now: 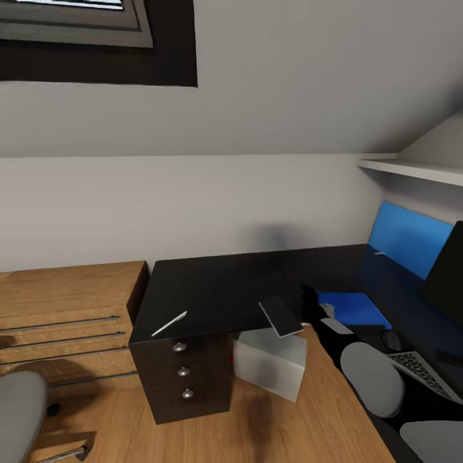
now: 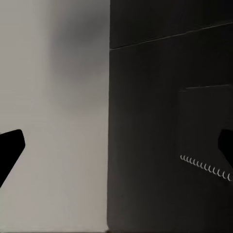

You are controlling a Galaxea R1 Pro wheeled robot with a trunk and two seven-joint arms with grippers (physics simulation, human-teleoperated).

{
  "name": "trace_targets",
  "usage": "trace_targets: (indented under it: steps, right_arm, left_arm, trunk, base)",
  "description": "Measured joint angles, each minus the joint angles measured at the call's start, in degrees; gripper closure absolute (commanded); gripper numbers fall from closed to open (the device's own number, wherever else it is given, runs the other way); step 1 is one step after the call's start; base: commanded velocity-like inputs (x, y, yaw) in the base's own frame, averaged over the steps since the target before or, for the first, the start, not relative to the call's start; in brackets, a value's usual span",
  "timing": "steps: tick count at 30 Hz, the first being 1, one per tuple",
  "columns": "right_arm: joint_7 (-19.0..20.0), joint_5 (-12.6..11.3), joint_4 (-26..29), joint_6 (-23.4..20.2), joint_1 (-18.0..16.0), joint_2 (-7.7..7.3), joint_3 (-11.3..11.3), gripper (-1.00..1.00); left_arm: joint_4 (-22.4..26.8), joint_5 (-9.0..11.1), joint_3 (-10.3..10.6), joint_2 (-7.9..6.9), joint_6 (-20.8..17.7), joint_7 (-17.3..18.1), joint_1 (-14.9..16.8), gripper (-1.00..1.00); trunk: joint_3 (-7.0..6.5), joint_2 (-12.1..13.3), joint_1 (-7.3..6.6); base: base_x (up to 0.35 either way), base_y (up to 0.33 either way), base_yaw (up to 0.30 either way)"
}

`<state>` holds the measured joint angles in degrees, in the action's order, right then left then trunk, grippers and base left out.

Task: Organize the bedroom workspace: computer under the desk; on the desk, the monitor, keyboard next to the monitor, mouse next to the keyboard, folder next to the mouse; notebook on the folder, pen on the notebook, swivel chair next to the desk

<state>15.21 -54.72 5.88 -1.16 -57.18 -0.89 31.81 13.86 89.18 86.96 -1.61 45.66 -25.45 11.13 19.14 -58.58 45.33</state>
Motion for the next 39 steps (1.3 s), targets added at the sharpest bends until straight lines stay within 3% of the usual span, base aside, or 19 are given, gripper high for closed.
trace_targets:
  steps: [12, 32, 39]
  right_arm:
    - [0.0, 0.0, 0.0, 0.0, 0.0, 0.0, 0.0, -1.0]
    - [0.0, 0.2, -0.8, -0.3, 0.3, -0.07, 0.0, -1.0]
    - [0.0, 2.1, -0.8, -0.4, 0.4, -0.13, 0.0, -1.0]
  left_arm:
    - [0.0, 0.0, 0.0, 0.2, 0.0, 0.0, 0.0, -1.0]
    - [0.0, -0.2, 0.0, 0.29, 0.1, 0.0, 0.0, -1.0]
    - [0.0, -0.2, -0.2, 0.27, 0.1, -0.1, 0.0, -1.0]
  trunk:
    - [-0.54, 0.0, 0.0]
    - [-0.6, 0.0, 0.0]
    - [-0.6, 0.0, 0.0]
  base:
    - [0.0, 0.0, 0.139]
    - [0.0, 0.0, 0.007]
    - [0.0, 0.0, 0.0]
